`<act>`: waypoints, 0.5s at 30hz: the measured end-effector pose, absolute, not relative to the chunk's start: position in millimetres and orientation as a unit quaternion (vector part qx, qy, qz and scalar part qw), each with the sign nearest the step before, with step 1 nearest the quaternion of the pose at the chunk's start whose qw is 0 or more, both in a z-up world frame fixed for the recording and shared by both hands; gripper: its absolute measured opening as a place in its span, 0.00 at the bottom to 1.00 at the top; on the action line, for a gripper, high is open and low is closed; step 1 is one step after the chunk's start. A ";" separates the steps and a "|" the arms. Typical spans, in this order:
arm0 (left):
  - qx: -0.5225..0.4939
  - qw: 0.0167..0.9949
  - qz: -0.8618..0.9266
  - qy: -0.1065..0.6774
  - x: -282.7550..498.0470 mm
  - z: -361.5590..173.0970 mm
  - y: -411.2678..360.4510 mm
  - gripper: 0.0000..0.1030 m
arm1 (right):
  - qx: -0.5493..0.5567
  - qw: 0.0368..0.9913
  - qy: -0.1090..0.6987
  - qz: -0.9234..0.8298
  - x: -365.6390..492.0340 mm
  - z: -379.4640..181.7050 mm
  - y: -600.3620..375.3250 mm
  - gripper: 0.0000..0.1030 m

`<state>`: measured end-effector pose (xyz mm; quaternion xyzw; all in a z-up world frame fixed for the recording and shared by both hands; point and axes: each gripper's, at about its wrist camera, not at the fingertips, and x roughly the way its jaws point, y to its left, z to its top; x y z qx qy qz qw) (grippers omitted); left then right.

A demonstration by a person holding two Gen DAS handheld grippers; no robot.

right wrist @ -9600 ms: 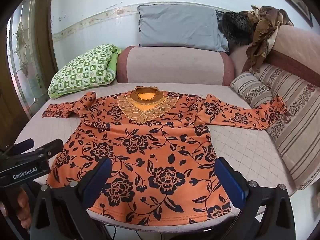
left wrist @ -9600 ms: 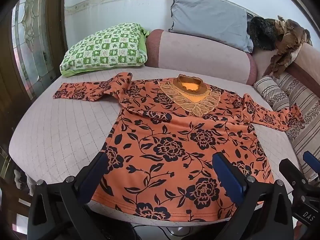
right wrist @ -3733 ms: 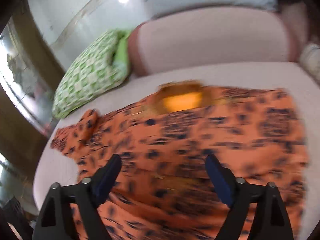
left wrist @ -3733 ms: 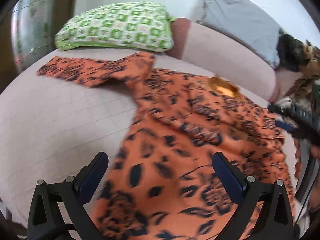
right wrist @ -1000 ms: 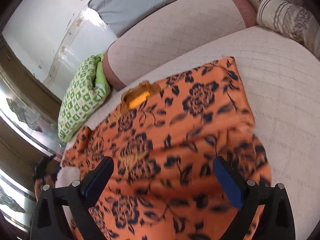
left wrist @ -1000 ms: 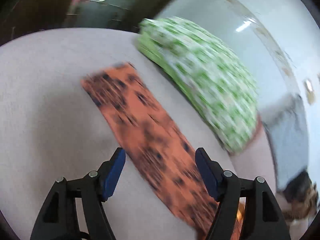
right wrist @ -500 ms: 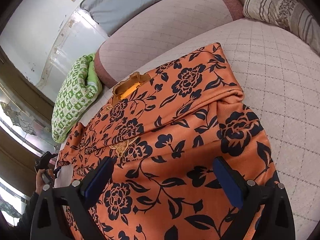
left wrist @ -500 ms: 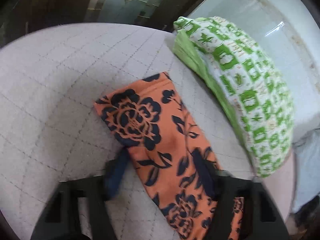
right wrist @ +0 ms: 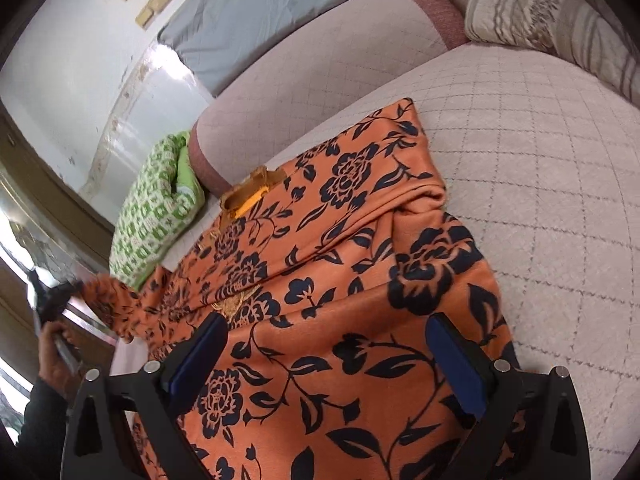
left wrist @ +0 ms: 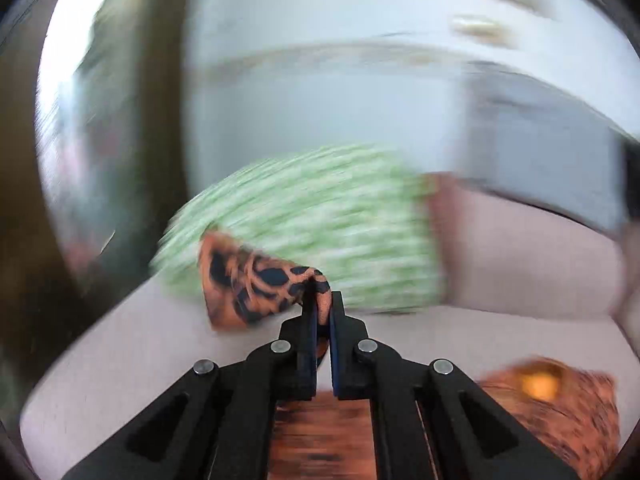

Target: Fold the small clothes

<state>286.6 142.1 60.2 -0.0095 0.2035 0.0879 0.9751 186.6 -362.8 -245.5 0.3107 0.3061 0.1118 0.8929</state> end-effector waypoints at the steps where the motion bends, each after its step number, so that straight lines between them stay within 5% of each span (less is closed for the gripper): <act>1: 0.005 0.978 0.064 0.196 281.0 65.9 115.0 0.04 | 0.311 0.893 0.305 0.112 185.2 -246.3 -364.4 0.97; 6: 0.057 0.968 -0.090 0.228 268.1 32.7 -53.6 0.10 | 0.321 0.892 0.296 0.114 179.6 -246.4 -373.9 0.97; 7: 0.066 0.958 -0.116 0.253 265.0 18.2 -69.5 0.16 | 0.322 0.892 0.296 0.114 179.3 -246.7 -374.8 0.97; 9: 0.087 0.925 -0.160 0.335 275.7 -27.2 -103.4 0.50 | 0.326 0.891 0.294 0.118 178.0 -245.8 -376.7 0.97; 11: 0.096 0.896 -0.174 0.397 278.3 -64.8 -107.1 0.50 | 0.325 0.892 0.290 0.120 175.0 -242.9 -377.5 0.97; 15: 0.077 0.911 -0.136 0.382 247.7 -60.7 -52.6 0.52 | 0.335 0.892 0.276 0.126 169.5 -231.2 -381.8 0.98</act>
